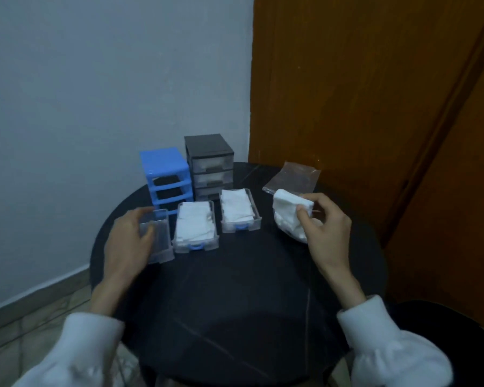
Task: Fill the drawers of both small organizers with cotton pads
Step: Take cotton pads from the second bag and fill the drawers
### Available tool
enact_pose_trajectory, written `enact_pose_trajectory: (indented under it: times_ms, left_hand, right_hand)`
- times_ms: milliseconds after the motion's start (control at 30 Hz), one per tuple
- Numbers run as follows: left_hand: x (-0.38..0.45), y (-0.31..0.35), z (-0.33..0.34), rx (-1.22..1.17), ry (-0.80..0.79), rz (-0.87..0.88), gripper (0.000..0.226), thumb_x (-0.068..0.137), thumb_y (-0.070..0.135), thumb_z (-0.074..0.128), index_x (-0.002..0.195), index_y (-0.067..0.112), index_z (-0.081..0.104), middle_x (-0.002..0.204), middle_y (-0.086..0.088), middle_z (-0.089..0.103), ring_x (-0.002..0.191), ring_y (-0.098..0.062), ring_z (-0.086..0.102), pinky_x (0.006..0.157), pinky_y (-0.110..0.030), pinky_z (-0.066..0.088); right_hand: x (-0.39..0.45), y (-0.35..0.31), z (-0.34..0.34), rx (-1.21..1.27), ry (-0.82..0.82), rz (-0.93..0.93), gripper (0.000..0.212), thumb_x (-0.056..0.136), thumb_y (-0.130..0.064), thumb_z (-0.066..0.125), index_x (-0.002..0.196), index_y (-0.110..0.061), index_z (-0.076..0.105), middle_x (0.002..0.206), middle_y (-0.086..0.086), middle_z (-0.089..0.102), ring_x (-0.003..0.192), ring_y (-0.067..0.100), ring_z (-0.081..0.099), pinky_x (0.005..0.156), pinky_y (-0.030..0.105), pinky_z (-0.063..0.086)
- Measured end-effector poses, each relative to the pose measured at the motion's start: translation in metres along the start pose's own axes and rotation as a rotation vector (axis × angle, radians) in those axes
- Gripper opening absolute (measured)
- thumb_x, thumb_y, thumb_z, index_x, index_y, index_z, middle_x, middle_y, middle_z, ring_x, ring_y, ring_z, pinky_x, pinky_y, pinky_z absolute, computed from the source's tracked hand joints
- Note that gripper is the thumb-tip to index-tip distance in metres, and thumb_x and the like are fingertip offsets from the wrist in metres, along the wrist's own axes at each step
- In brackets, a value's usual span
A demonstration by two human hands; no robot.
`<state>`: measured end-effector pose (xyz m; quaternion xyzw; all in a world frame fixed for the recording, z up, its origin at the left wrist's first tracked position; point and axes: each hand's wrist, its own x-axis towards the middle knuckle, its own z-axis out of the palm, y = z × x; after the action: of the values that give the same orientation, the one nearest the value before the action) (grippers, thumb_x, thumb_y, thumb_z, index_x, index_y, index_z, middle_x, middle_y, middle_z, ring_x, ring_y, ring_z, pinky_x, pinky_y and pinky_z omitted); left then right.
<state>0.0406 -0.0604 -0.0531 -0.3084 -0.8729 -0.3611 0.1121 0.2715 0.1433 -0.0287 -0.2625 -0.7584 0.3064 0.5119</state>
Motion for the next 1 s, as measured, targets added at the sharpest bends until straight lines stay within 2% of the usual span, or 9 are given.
enact_pose_trajectory:
  times_ms: [133,233,400,533,600,767,867,933,1000]
  left_hand:
    - [0.009,-0.030,-0.004,0.102,-0.095,-0.076,0.040,0.087,0.001,0.054,0.127,-0.004,0.052,0.128,-0.027,0.053,0.117,-0.040,0.049,0.100,-0.044,0.037]
    - [0.004,-0.031,-0.004,0.021,-0.117,-0.137,0.045,0.088,-0.004,0.050,0.133,-0.004,0.045,0.135,-0.025,0.048,0.123,-0.038,0.046,0.102,-0.037,0.032]
    - [-0.004,-0.029,-0.010,-0.156,-0.088,-0.256,0.050,0.089,-0.008,0.039,0.138,0.004,0.042,0.134,-0.021,0.051,0.120,-0.034,0.050,0.097,-0.033,0.035]
    - [-0.015,-0.027,-0.023,-0.211,-0.015,-0.261,0.049,0.092,-0.007,0.035,0.138,0.006,0.043,0.134,-0.019,0.051,0.119,-0.033,0.050,0.093,-0.031,0.035]
    - [-0.020,-0.025,-0.033,-0.216,0.026,-0.234,0.045,0.095,-0.005,0.036,0.138,0.006,0.042,0.135,-0.019,0.051,0.120,-0.032,0.050,0.092,-0.029,0.035]
    - [-0.028,0.000,-0.047,-0.319,0.009,-0.063,0.045,0.097,0.001,0.039,0.140,0.013,0.042,0.133,-0.005,0.051,0.114,-0.014,0.047,0.090,-0.025,0.041]
    - [-0.033,0.022,-0.033,-0.379,-0.126,0.101,0.042,0.096,0.006,0.045,0.137,0.018,0.047,0.129,0.008,0.052,0.118,-0.006,0.047,0.092,-0.014,0.035]
    - [-0.037,0.036,-0.018,-0.444,-0.255,0.160,0.043,0.096,0.004,0.045,0.135,0.020,0.048,0.132,0.006,0.053,0.123,-0.007,0.049,0.099,-0.020,0.038]
    - [-0.041,0.048,-0.003,-0.492,-0.396,0.185,0.044,0.096,0.006,0.045,0.135,0.027,0.047,0.133,0.006,0.054,0.123,-0.007,0.049,0.099,-0.021,0.041]
  right_hand:
    - [-0.009,-0.012,0.030,0.055,-0.136,0.021,0.013,0.087,-0.007,0.061,0.094,-0.017,0.063,0.090,-0.009,0.062,0.084,-0.002,0.057,0.073,0.008,0.044]
    - [-0.016,-0.018,0.048,0.056,-0.229,0.049,0.011,0.087,-0.010,0.061,0.096,-0.016,0.065,0.090,0.000,0.065,0.081,0.004,0.057,0.072,0.010,0.045]
    - [-0.027,-0.033,0.063,0.131,-0.314,0.064,0.011,0.087,-0.003,0.060,0.094,-0.011,0.064,0.084,-0.005,0.060,0.073,-0.015,0.054,0.063,0.002,0.040]
    - [-0.030,-0.038,0.071,0.154,-0.348,0.058,0.010,0.087,-0.004,0.060,0.093,-0.010,0.065,0.086,-0.003,0.062,0.073,-0.008,0.057,0.063,0.004,0.042]
    - [-0.030,-0.040,0.075,0.153,-0.358,0.049,0.009,0.087,-0.005,0.061,0.092,-0.010,0.066,0.090,0.002,0.066,0.076,-0.003,0.058,0.064,0.004,0.042]
    - [-0.023,-0.048,0.065,0.207,-0.349,0.023,0.012,0.088,-0.006,0.060,0.092,-0.016,0.064,0.086,-0.007,0.062,0.076,-0.013,0.055,0.065,0.004,0.042]
    - [-0.016,-0.044,0.046,0.208,-0.314,0.046,0.013,0.090,-0.011,0.058,0.097,-0.022,0.062,0.091,-0.015,0.060,0.085,-0.009,0.057,0.072,0.011,0.047]
    - [-0.011,-0.037,0.030,0.200,-0.292,0.086,0.015,0.090,-0.013,0.056,0.102,-0.023,0.060,0.097,-0.018,0.058,0.092,-0.005,0.056,0.077,0.017,0.048]
    - [-0.006,-0.029,0.012,0.184,-0.259,0.124,0.018,0.090,-0.013,0.056,0.105,-0.022,0.060,0.104,-0.014,0.058,0.098,-0.002,0.054,0.082,0.021,0.047]
